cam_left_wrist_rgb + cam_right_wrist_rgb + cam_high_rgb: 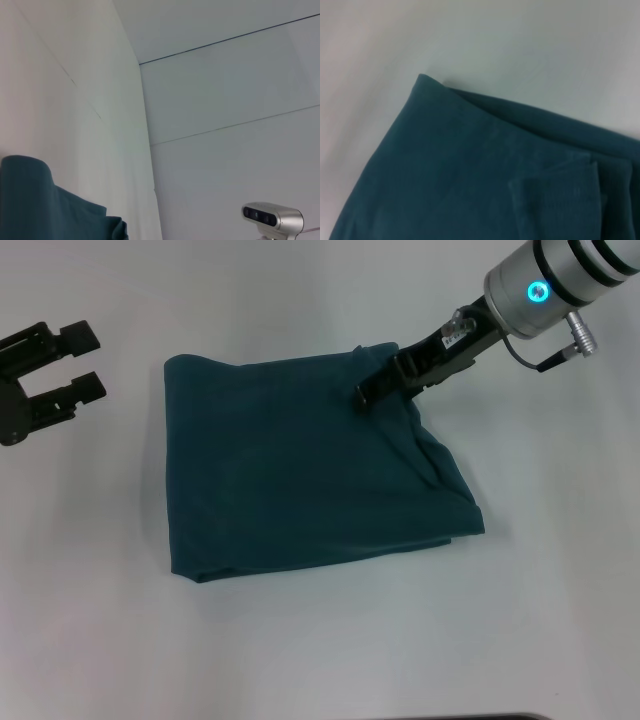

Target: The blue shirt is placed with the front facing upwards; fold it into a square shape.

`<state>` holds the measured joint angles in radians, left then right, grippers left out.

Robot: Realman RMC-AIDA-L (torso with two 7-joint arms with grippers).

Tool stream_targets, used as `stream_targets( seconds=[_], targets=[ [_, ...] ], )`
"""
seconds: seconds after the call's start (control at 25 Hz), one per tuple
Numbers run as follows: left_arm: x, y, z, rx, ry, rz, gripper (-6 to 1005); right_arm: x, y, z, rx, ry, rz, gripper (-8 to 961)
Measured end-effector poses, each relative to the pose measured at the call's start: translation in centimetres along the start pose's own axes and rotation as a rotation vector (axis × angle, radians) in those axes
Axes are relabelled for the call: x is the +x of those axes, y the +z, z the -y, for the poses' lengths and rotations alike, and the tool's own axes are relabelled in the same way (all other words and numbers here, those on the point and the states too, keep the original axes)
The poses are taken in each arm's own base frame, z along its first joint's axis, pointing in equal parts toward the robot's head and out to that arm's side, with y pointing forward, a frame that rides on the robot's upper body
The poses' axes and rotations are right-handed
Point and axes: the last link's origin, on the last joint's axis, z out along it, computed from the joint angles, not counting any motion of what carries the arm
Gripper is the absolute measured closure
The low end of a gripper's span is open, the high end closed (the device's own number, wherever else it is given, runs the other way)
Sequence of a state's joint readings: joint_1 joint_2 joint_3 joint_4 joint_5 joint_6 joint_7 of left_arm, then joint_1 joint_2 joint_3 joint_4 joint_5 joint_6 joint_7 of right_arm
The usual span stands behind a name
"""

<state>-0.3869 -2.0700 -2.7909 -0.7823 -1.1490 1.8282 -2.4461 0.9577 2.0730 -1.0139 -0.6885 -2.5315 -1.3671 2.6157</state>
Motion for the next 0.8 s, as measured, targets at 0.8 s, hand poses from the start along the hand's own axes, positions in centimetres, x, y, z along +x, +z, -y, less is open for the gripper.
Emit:
stream_targets(
  seconds=[0.8],
  targets=[
    [-0.2,0.43,0.54,0.007,-0.012,-0.006,201,0.1,0.14,0.06,-0.013,0.026,0.022,54]
  ],
)
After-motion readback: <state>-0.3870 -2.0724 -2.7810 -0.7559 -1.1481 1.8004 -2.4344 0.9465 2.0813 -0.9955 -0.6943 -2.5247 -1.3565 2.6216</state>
